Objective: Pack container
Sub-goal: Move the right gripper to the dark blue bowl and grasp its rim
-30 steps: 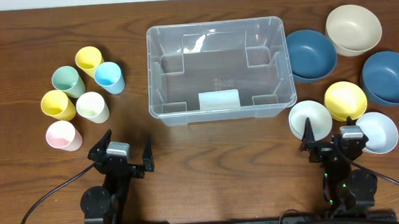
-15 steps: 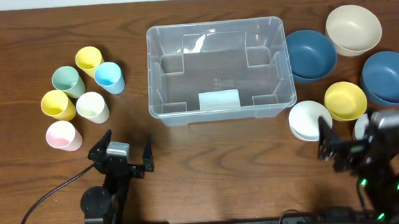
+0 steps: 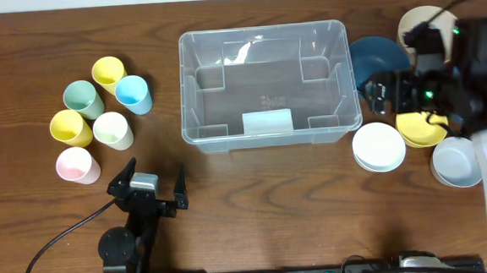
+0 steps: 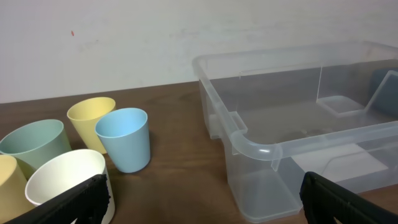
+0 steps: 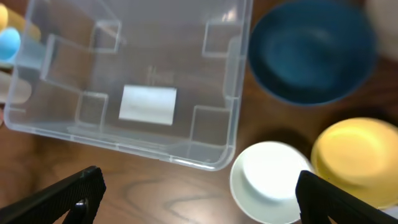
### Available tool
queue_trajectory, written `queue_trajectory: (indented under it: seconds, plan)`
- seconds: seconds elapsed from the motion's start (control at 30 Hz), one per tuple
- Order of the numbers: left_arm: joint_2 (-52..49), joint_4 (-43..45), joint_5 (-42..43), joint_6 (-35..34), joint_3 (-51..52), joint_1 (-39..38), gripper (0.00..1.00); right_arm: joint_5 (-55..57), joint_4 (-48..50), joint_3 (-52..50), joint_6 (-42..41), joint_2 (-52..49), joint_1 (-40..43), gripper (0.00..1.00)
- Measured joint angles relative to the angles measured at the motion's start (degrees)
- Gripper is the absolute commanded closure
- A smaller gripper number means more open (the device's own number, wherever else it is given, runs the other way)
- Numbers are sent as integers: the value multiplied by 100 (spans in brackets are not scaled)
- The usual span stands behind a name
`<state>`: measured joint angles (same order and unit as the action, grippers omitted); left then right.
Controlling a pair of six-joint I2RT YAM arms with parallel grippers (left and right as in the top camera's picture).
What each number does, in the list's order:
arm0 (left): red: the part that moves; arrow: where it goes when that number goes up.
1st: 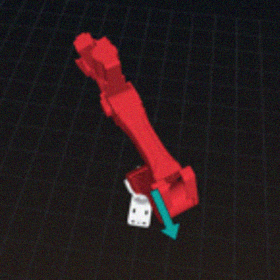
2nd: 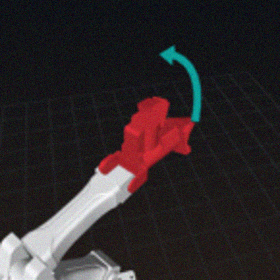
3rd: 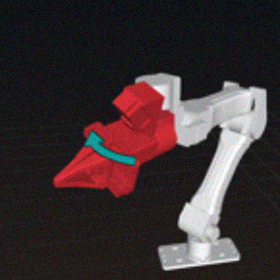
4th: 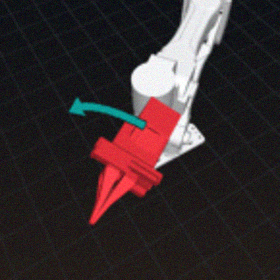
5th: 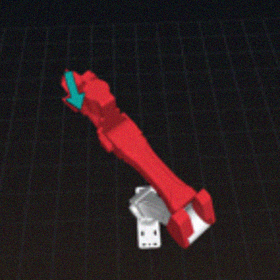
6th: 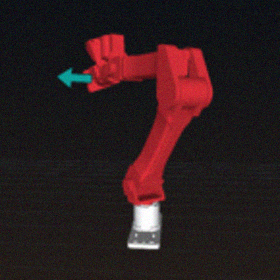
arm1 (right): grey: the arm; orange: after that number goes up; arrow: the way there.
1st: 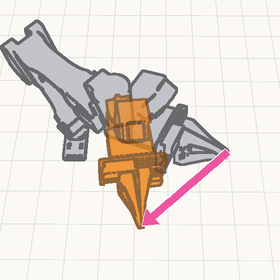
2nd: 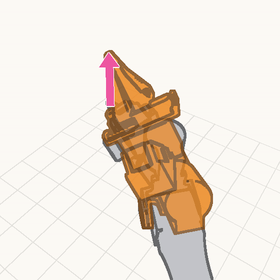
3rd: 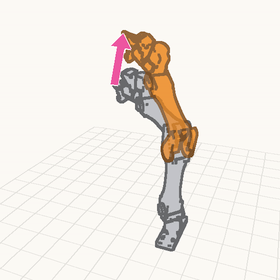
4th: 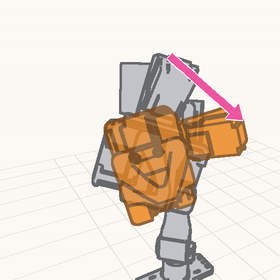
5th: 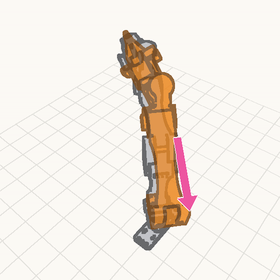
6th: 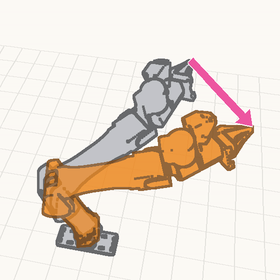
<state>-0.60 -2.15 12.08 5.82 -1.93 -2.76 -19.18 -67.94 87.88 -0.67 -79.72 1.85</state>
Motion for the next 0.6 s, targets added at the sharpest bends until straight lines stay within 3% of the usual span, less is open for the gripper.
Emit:
queue_trajectory:
  seconds: [0.27,0.6]
  plan:
    - [0,2,0,0,0,0,2,446,136,4,-1305,-745,522,2]
    - [0,0,0,0,0,0,2,1941,601,35,-3042,-1038,1187,14]
